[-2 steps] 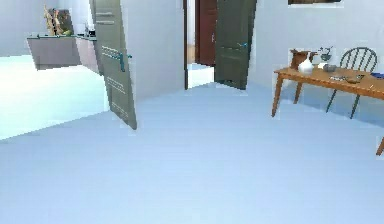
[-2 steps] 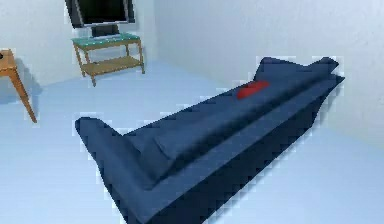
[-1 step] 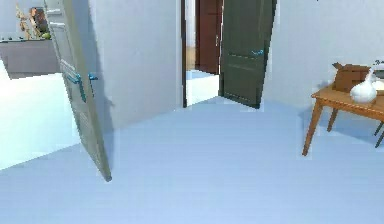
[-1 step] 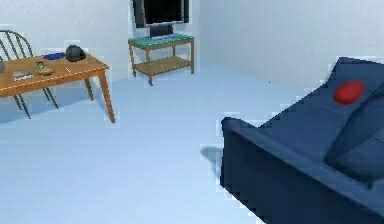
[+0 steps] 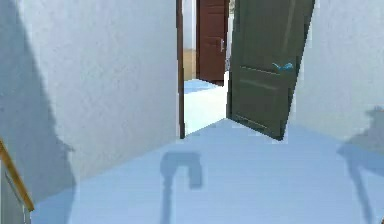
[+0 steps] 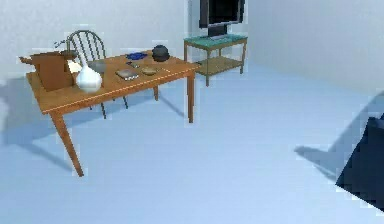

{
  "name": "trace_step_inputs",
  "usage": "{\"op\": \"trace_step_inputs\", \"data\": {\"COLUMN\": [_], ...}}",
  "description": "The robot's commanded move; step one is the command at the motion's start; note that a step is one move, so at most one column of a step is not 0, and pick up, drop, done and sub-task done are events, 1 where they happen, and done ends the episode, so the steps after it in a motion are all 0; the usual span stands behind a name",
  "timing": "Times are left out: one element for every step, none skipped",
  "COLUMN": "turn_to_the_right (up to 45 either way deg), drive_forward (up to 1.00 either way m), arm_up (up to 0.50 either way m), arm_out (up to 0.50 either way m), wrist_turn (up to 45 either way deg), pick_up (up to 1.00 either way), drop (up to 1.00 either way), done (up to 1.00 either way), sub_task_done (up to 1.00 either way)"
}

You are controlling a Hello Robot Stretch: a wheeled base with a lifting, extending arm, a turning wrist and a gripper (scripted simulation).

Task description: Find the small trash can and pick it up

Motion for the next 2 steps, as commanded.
{"op": "trace_step_inputs", "data": {"turn_to_the_right": [0.0, 0.0], "drive_forward": [1.00, 1.00], "arm_up": [0.00, 0.00], "arm_out": [0.00, 0.00], "wrist_turn": [0.0, 0.0], "pick_up": [0.00, 0.00], "drop": [0.00, 0.00], "done": [0.00, 0.00], "sub_task_done": [0.00, 0.00]}}
